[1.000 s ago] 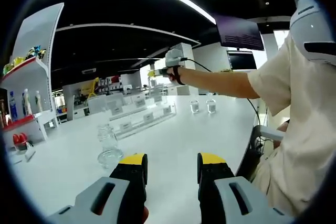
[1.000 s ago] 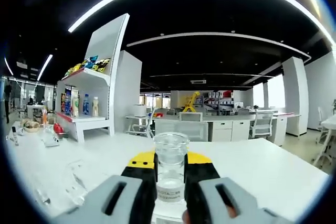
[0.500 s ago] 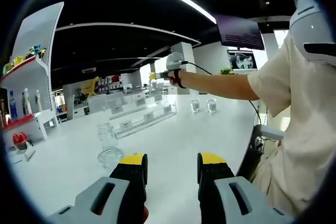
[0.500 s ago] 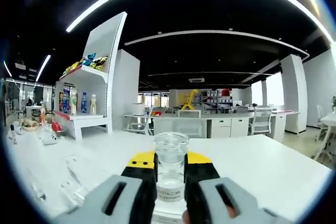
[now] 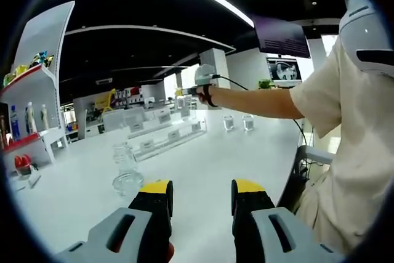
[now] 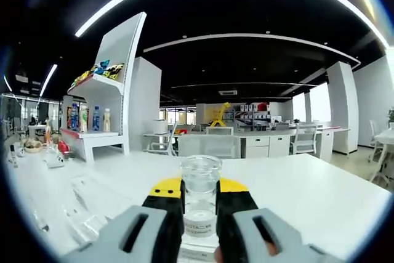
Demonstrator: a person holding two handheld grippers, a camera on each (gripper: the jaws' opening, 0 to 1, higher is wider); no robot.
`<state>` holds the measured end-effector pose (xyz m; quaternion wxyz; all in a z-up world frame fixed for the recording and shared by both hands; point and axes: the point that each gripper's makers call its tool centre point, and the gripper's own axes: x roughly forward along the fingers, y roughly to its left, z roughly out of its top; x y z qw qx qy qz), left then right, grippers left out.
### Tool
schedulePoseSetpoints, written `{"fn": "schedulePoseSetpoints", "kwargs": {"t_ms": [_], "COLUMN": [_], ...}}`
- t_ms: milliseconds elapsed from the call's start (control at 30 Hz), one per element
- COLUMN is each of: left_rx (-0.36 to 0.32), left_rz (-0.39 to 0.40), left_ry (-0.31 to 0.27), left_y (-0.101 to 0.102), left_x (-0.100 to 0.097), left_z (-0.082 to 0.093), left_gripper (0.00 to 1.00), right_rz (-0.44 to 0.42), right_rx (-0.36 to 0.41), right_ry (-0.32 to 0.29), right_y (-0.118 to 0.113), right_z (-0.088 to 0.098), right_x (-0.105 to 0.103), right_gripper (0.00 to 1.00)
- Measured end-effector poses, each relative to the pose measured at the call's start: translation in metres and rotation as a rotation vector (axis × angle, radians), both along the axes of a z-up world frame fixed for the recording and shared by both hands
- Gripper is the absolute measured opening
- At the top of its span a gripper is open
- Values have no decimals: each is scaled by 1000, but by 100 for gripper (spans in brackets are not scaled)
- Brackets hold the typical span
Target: Identify the label on the chemical reagent bottle, grasp the chemical reagent bottle, and place it in the designated position on the reagent rack
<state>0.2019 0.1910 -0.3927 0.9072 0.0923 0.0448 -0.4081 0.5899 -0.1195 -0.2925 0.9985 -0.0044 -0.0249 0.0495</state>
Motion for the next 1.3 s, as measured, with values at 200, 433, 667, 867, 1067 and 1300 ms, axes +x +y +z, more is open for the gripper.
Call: {"fn": "schedulePoseSetpoints", "kwargs": {"t_ms": [200, 433, 667, 867, 1067, 1300], "left_rx": [0, -1, -1, -10, -17, -8], "left_rz": [0, 3, 4, -1, -12, -25], "left_ry": [2, 3, 2, 3, 14, 32], "left_y": [0, 2, 2, 2, -3, -9], "left_x": [0, 2, 3, 3, 2, 4], "left_z": [0, 0, 0, 0, -3, -10], "left_gripper": [39, 39, 39, 39, 39, 39], "right_rz": [-3, -4, -7, -6, 1, 10], "right_rx": [-6, -14, -12, -23, -29, -47], "right_ry": [6, 19, 12, 21, 37, 50], "right_y": [1, 3, 4, 9, 14, 18], "right_z": [-5, -14, -13, -18, -26, -30], "right_x": [1, 4, 5, 3, 6, 9], "right_gripper": [18, 18, 18, 18, 18, 18]}}
